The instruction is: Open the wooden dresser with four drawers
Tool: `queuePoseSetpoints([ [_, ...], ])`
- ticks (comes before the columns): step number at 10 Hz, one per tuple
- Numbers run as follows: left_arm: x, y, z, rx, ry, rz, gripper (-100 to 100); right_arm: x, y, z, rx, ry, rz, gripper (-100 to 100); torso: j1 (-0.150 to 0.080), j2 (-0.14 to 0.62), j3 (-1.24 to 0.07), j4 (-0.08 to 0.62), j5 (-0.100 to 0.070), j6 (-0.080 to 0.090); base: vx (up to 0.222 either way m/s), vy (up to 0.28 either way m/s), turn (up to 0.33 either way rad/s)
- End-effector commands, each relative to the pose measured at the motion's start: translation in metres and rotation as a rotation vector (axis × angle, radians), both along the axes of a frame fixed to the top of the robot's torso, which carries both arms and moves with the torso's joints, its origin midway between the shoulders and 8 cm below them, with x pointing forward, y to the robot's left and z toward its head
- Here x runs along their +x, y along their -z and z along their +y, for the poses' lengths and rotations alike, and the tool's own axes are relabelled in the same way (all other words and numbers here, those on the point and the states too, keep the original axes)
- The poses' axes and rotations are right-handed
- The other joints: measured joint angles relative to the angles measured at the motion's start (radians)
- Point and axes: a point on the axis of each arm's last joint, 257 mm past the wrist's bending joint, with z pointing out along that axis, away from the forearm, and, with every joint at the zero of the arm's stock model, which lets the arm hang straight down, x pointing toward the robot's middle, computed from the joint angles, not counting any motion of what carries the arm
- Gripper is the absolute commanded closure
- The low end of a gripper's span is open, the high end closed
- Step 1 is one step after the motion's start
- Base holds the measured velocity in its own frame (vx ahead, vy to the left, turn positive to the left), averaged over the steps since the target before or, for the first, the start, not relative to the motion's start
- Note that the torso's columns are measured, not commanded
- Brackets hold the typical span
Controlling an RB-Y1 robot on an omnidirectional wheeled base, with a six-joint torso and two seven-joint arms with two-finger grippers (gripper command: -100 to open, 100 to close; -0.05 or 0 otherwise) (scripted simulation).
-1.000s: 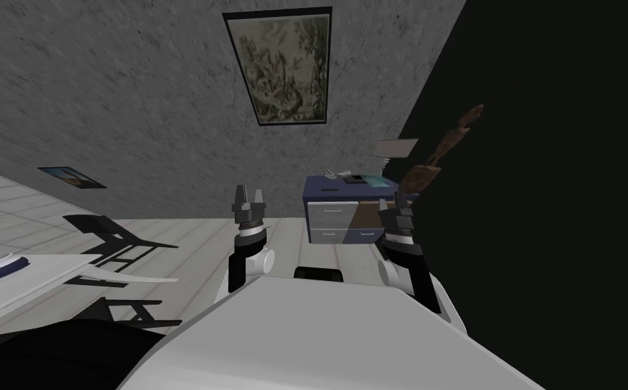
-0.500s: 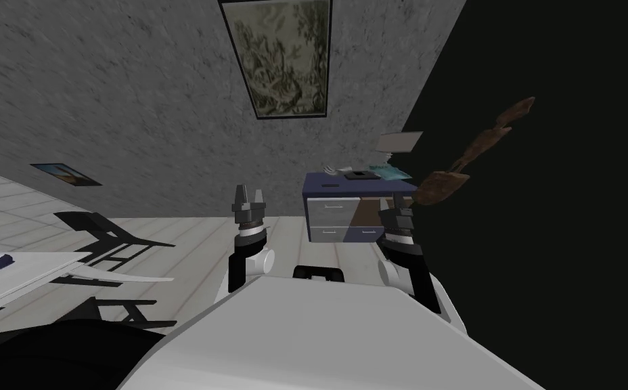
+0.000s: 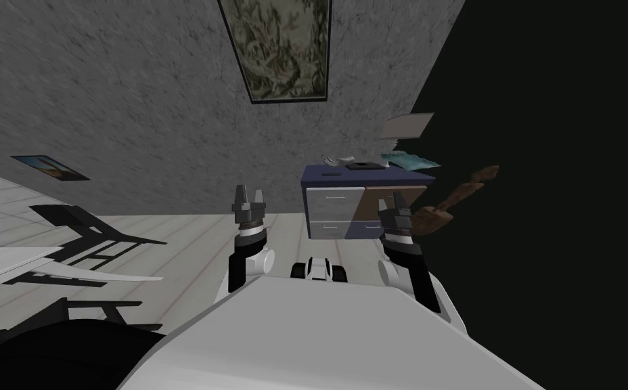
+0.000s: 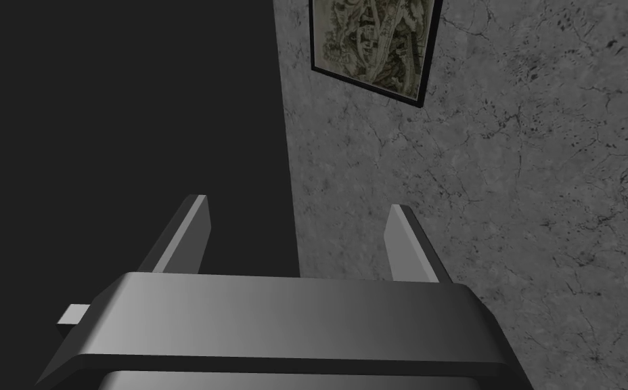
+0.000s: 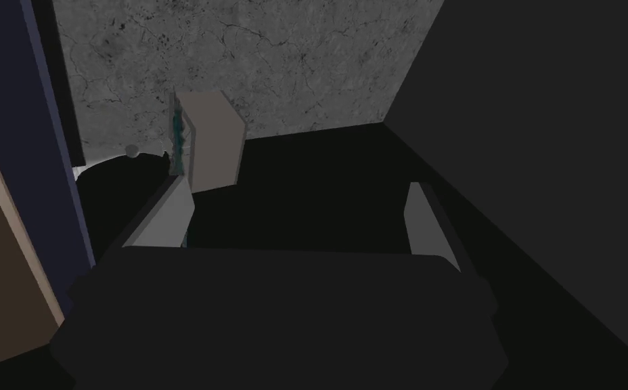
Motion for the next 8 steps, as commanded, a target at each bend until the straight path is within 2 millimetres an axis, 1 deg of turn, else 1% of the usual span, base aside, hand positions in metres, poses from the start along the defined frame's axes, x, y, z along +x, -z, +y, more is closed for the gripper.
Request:
queuePoseSetpoints([
  [1, 0.0, 0.0001, 0.0, 0.0, 0.0, 0.0, 0, 0.0026, 0.003, 0.0035, -0.067, 0.02, 0.004, -100, 0.001, 0.009, -0.02, 0.01, 0.0, 0.0, 0.003, 0.047, -0.009],
  [3, 0.0, 0.0001, 0.0, 0.0, 0.0, 0.0, 0, 0.0062, 0.0074, 0.0075, -0.14, 0.043, 0.004, -100, -0.001, 0.012, -0.025, 0.013, 0.0, 0.0, 0.008, 0.057, -0.029],
  [8, 0.0, 0.0001, 0.0, 0.0, 0.0, 0.0, 0, 0.0101, 0.0124, 0.0119, -0.259, 0.102, -0.001, -100, -0.001, 0.013, -0.025, 0.014, 0.0, 0.0, 0.002, 0.05, -0.023],
])
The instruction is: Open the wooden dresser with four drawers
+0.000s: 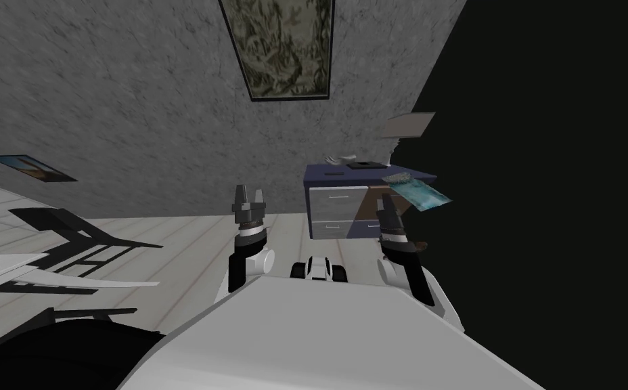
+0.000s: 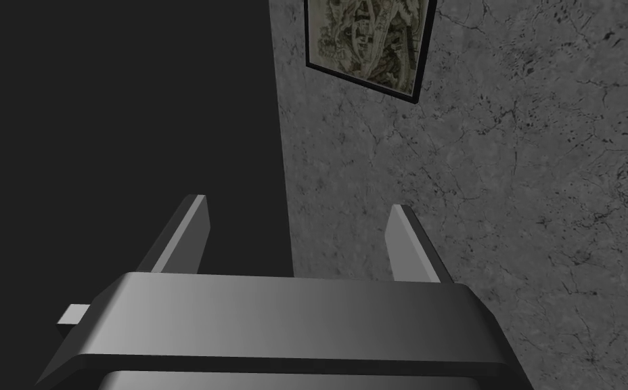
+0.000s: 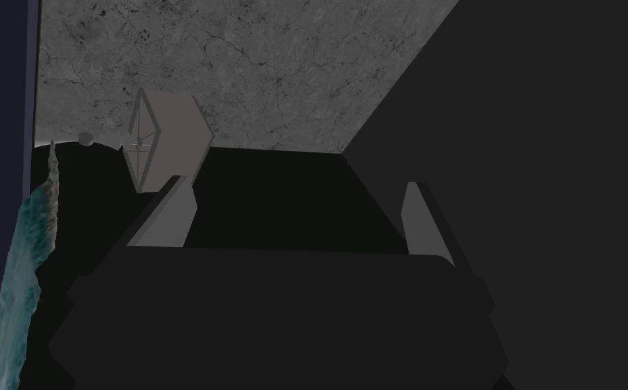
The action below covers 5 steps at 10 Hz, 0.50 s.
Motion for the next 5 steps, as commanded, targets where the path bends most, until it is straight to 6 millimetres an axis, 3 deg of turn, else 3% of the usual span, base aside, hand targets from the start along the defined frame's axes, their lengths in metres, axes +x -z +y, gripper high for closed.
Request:
queuePoseSetpoints([
  [1, 0.0, 0.0, 0.0, 0.0, 0.0, 0.0, 0, 0.0029, 0.0038, 0.0036, -0.075, 0.032, -0.008, -100, 0.0, 0.0, 0.0, 0.0, 0.0, 0.0, 0.004, 0.058, -0.038],
  [5, 0.0, 0.0, 0.0, 0.0, 0.0, 0.0, 0, 0.005, 0.0066, 0.0059, -0.161, 0.082, -0.016, -100, 0.0, 0.0, 0.0, 0.0, 0.0, 0.0, 0.004, 0.049, -0.021],
])
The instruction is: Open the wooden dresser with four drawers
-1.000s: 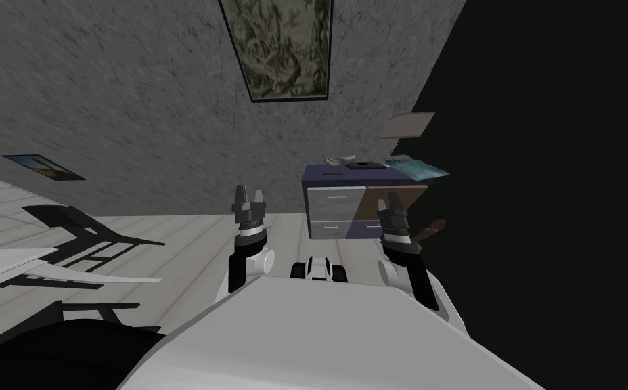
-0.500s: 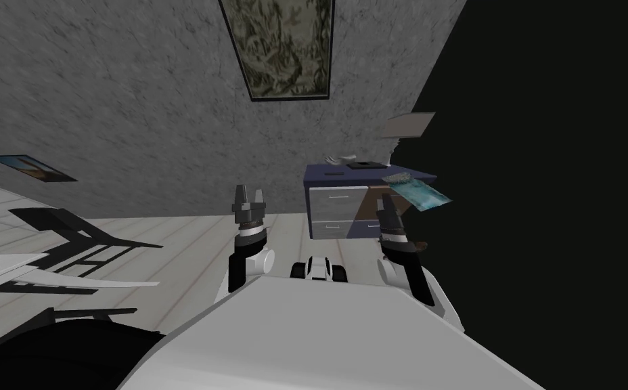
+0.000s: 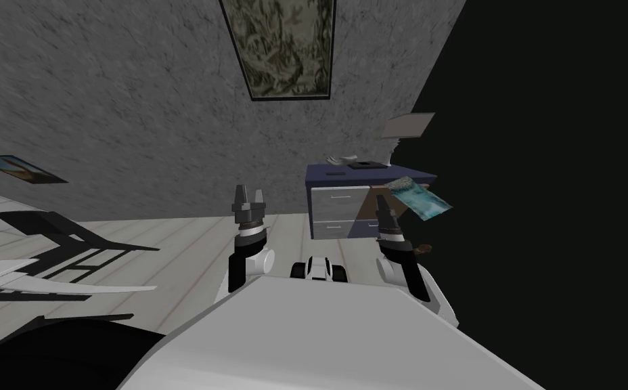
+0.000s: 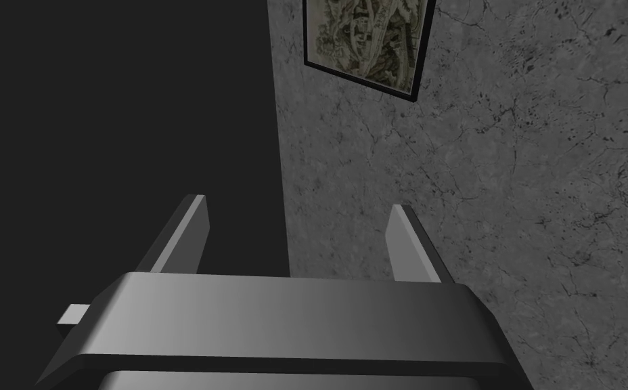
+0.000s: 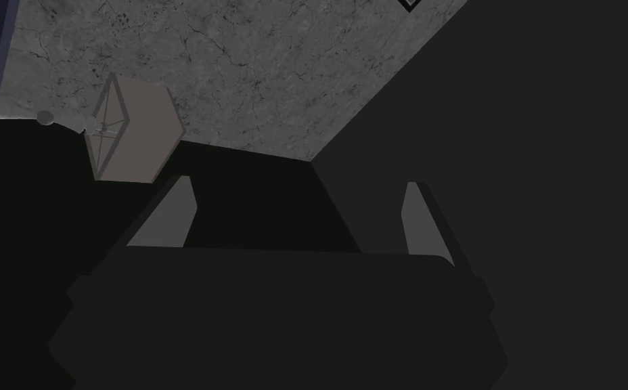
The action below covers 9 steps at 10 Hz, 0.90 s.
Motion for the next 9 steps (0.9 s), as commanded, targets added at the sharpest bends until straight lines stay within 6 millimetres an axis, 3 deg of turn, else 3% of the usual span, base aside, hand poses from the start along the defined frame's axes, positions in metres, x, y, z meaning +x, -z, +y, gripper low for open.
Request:
queuePoseSetpoints([
  [1, 0.0, 0.0, 0.0, 0.0, 0.0, 0.0, 0, 0.0022, 0.0036, 0.0032, -0.066, 0.032, -0.009, -100, -0.001, 0.0, 0.0, 0.0, 0.0, 0.0, 0.001, 0.051, -0.041],
  [9, 0.0, 0.0, 0.0, 0.0, 0.0, 0.0, 0, 0.0063, 0.0099, 0.0077, -0.23, 0.129, -0.034, -100, 0.001, -0.001, 0.0, 0.0, 0.0, 0.0, 0.006, 0.046, -0.021],
])
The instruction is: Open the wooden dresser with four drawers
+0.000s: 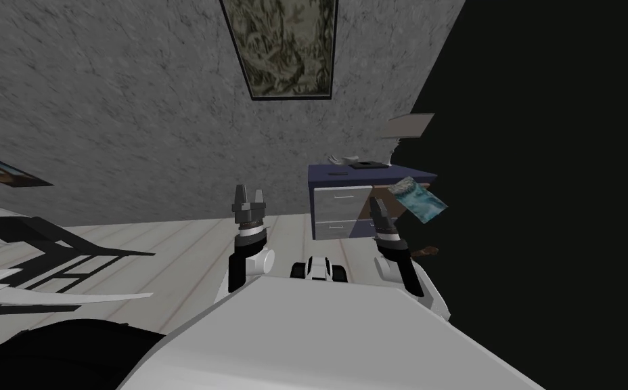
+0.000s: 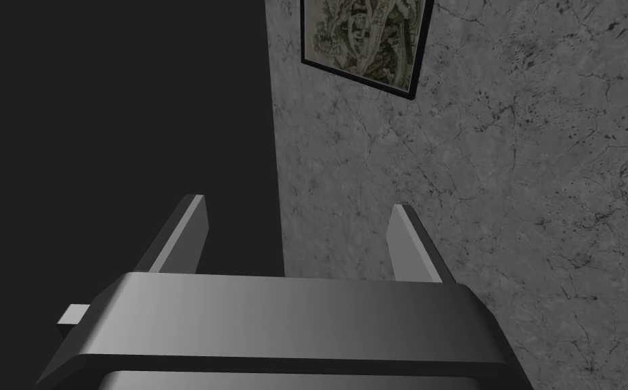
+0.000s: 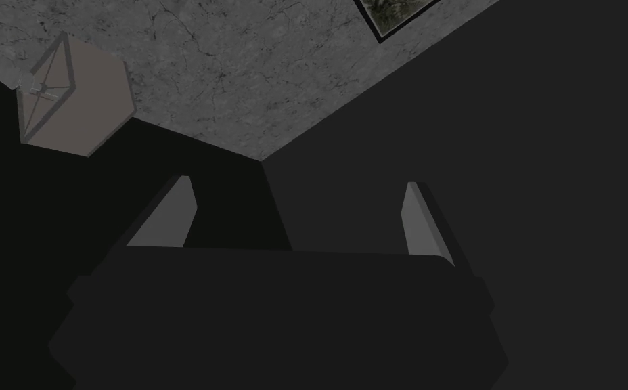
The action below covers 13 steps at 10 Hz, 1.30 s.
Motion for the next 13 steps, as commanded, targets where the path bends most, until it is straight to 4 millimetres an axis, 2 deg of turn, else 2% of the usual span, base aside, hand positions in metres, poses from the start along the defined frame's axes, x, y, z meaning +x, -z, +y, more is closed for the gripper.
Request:
queuePoseSetpoints([
  [1, 0.0, 0.0, 0.0, 0.0, 0.0, 0.0, 0, 0.002, 0.004, 0.002, -0.065, 0.033, -0.012, -100, -0.002, 0.001, 0.001, 0.0, 0.0, 0.0, -0.007, 0.057, -0.042],
  [13, 0.0, 0.0, 0.0, 0.0, 0.0, 0.0, 0, 0.011, 0.021, 0.008, -0.355, 0.205, -0.061, -100, -0.002, 0.001, 0.001, 0.0, -0.001, 0.0, 0.006, 0.05, -0.022],
])
